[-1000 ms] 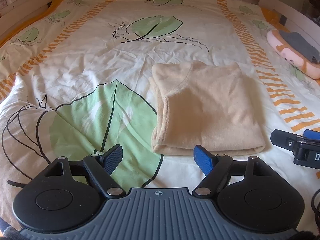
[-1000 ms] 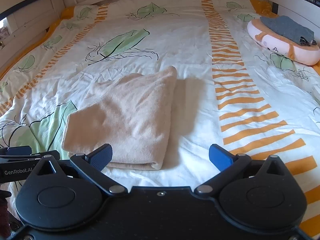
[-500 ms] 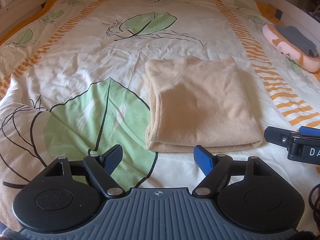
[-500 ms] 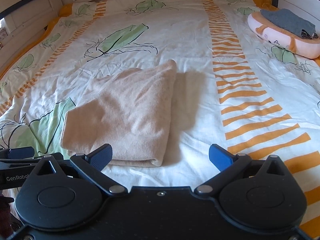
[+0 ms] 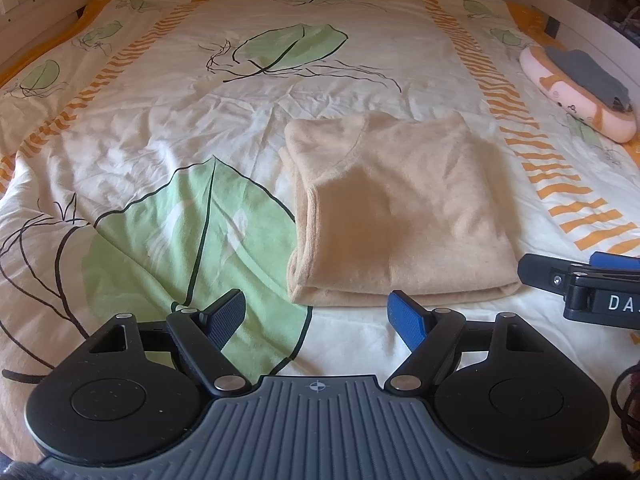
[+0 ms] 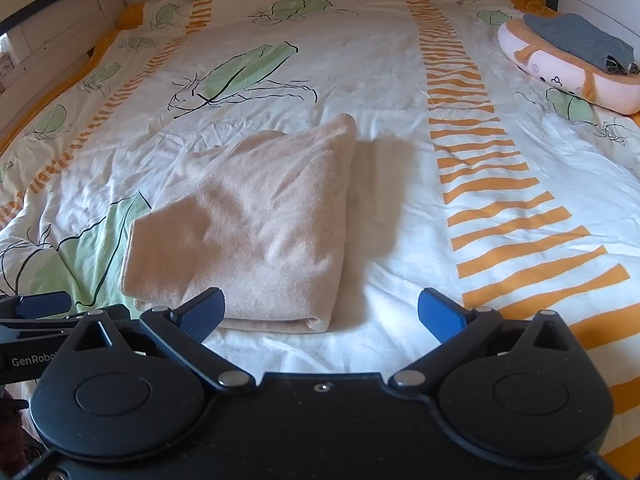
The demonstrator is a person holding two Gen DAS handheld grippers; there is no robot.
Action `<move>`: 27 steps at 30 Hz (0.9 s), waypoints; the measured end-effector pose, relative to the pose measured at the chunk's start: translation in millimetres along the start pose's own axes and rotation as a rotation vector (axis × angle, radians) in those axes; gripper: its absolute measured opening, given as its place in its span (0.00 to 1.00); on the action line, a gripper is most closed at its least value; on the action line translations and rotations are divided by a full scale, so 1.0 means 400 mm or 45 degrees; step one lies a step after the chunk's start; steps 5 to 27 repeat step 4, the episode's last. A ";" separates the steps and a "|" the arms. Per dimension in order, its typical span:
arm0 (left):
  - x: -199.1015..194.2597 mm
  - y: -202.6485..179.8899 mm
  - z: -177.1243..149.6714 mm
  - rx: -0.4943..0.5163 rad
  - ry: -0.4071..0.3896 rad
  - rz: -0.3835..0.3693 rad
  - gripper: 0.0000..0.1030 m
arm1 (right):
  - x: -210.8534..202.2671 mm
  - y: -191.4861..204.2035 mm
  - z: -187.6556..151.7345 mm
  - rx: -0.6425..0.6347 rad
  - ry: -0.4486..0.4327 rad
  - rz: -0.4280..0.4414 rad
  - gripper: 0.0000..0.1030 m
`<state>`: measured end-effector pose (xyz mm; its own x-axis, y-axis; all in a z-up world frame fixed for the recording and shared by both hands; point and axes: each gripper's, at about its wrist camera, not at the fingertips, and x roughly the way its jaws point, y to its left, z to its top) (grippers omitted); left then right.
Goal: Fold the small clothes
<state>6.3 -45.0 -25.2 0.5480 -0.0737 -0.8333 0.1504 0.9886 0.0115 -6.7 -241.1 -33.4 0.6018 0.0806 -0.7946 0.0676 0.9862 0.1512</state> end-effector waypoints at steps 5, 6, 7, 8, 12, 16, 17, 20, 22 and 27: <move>0.004 -0.001 0.000 0.011 0.001 -0.015 0.75 | 0.005 0.004 0.002 -0.004 0.007 -0.004 0.99; 0.004 -0.001 0.000 0.011 0.001 -0.015 0.75 | 0.005 0.004 0.002 -0.004 0.007 -0.004 0.99; 0.004 -0.001 0.000 0.011 0.001 -0.015 0.75 | 0.005 0.004 0.002 -0.004 0.007 -0.004 0.99; 0.004 -0.001 0.000 0.011 0.001 -0.015 0.75 | 0.005 0.004 0.002 -0.004 0.007 -0.004 0.99; 0.004 -0.001 0.000 0.011 0.001 -0.015 0.75 | 0.005 0.004 0.002 -0.004 0.007 -0.004 0.99; 0.004 -0.001 0.000 0.011 0.001 -0.015 0.75 | 0.005 0.004 0.002 -0.004 0.007 -0.004 0.99; 0.004 -0.001 0.000 0.011 0.001 -0.015 0.75 | 0.005 0.004 0.002 -0.004 0.007 -0.004 0.99; 0.004 -0.001 0.000 0.011 0.001 -0.015 0.75 | 0.005 0.004 0.002 -0.004 0.007 -0.004 0.99; 0.004 -0.001 0.000 0.011 0.001 -0.015 0.75 | 0.005 0.004 0.002 -0.004 0.007 -0.004 0.99; 0.004 -0.001 0.000 0.011 0.001 -0.015 0.75 | 0.005 0.004 0.002 -0.004 0.007 -0.004 0.99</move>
